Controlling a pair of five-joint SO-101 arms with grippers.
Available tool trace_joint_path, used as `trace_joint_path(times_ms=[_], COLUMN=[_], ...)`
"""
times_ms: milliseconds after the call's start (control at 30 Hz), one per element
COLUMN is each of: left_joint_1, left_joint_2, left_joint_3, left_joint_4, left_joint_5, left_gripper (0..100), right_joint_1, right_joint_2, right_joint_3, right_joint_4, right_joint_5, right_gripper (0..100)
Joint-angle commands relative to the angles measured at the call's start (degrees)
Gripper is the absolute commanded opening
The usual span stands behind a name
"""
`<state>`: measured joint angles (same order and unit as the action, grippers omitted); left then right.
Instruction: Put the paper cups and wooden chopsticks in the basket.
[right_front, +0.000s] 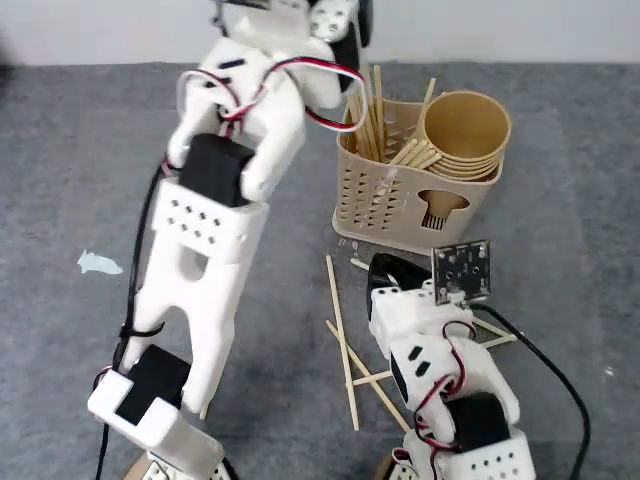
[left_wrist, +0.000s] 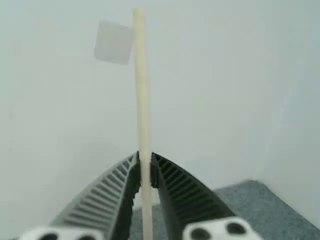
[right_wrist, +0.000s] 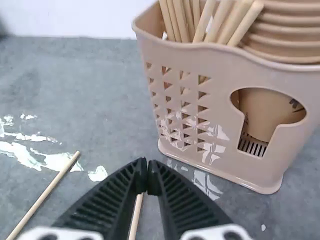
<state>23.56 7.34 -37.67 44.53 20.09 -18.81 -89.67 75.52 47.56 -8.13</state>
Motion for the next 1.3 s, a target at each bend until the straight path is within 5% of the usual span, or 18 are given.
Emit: trace_joint_path(times_ms=[0,467,633,933,1267], left_joint_1=[0.4,0.4,0.4,0.3,-1.8], left_joint_2=[-3.0,-3.2,-3.2,-3.2,-3.3], left_joint_3=[5.3,18.3,15.5,3.2,-19.7], left_joint_4=[-5.4,-9.8,-1.7,10.7,39.3], left_joint_5=[0.9,1.0,1.0,1.0,0.5], left_gripper=[1,2,11,12,12], right_joint_1=[0.6,0.6,0.6,0.6,0.6], right_joint_2=[-5.0,-9.5,-9.5,-9.5,-9.5], right_joint_3=[0.7,3.0,3.0,3.1,1.8], right_joint_4=[0.0,0.2,0.3,0.5,2.9], right_joint_5=[-0.6,-0.6,-0.6,-0.7,-2.5], right_gripper=[0.9,0.9,0.9,0.9,0.9])
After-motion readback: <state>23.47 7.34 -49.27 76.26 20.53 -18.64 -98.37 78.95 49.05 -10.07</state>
